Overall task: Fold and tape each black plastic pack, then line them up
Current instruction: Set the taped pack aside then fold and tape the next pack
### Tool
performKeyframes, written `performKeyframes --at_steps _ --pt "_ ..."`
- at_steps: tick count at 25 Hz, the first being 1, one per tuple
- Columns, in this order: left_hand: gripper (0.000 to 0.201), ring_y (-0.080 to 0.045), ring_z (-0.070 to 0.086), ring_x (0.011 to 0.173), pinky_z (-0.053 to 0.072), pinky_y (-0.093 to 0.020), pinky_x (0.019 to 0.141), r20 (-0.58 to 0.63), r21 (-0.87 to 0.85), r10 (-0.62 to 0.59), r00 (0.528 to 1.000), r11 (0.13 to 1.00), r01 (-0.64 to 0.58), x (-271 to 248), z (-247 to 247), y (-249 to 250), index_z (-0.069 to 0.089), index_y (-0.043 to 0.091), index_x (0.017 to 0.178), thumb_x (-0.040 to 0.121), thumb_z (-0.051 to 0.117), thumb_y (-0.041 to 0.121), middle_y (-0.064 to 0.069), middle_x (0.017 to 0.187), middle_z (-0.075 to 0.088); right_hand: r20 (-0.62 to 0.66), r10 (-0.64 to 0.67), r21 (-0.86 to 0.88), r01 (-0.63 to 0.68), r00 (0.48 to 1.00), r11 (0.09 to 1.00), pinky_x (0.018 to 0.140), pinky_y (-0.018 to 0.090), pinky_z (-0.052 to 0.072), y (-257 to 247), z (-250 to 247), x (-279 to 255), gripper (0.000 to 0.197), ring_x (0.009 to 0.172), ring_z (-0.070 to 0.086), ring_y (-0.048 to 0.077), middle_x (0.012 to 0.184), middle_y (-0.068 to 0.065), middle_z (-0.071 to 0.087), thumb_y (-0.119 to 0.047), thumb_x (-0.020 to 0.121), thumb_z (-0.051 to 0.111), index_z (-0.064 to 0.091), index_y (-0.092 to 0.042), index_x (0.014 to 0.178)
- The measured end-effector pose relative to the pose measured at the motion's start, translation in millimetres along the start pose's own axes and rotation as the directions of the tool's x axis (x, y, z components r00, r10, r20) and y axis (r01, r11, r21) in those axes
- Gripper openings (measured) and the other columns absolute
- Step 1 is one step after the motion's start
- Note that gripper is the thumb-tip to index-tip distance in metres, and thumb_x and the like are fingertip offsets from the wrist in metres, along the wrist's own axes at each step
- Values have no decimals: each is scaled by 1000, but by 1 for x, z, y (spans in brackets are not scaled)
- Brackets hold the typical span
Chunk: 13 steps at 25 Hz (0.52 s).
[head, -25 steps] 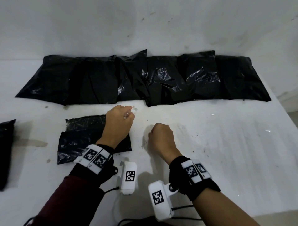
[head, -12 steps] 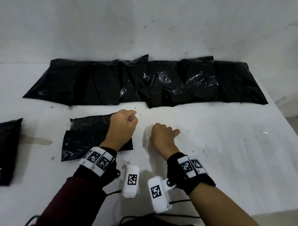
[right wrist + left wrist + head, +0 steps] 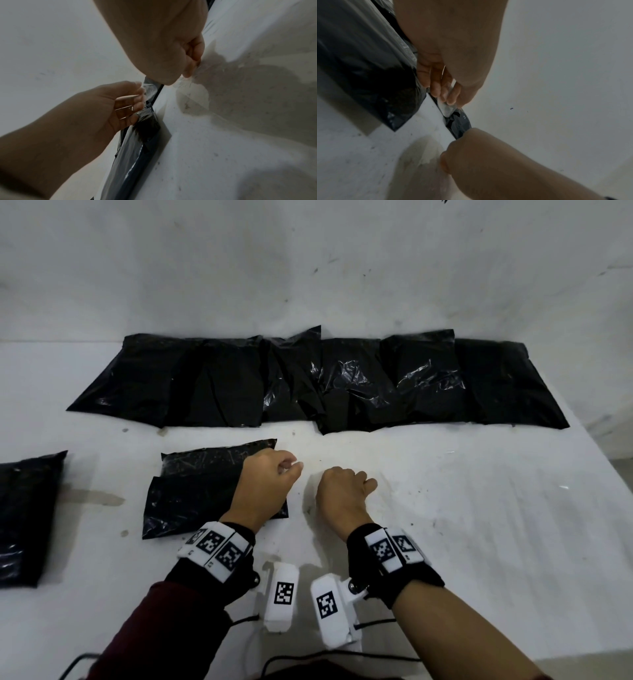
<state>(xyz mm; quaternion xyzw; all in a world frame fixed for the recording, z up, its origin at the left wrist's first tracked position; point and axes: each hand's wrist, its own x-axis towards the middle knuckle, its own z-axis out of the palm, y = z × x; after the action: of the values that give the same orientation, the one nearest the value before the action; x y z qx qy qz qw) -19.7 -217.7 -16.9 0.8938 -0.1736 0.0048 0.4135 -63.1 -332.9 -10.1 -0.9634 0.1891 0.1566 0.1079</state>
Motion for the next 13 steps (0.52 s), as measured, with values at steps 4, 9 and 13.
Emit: performKeyframes --at_steps 4,9,13 --pt "10 -13 52 69 39 -20 67 28 33 9 1000 999 -10 -7 3 0 71 1 79 82 65 8 -5 76 60 24 81 106 -83 996 991 91 40 29 0 8 2 25 110 44 33 115 14 54 -3 84 49 51 -5 109" --pt "12 -15 52 75 41 -25 70 60 63 25 998 998 -29 -17 3 2 70 -1 82 82 66 10 -12 82 63 15 167 219 -166 986 962 93 41 29 -3 11 0 25 115 41 33 120 14 52 -10 89 48 48 -7 113" --pt "16 -15 51 75 38 -23 69 53 60 33 998 998 -36 -24 0 3 70 -1 83 81 68 14 -9 82 63 26 214 203 -215 976 955 97 41 28 -4 7 2 29 121 32 33 128 15 40 -9 90 46 48 -7 119"
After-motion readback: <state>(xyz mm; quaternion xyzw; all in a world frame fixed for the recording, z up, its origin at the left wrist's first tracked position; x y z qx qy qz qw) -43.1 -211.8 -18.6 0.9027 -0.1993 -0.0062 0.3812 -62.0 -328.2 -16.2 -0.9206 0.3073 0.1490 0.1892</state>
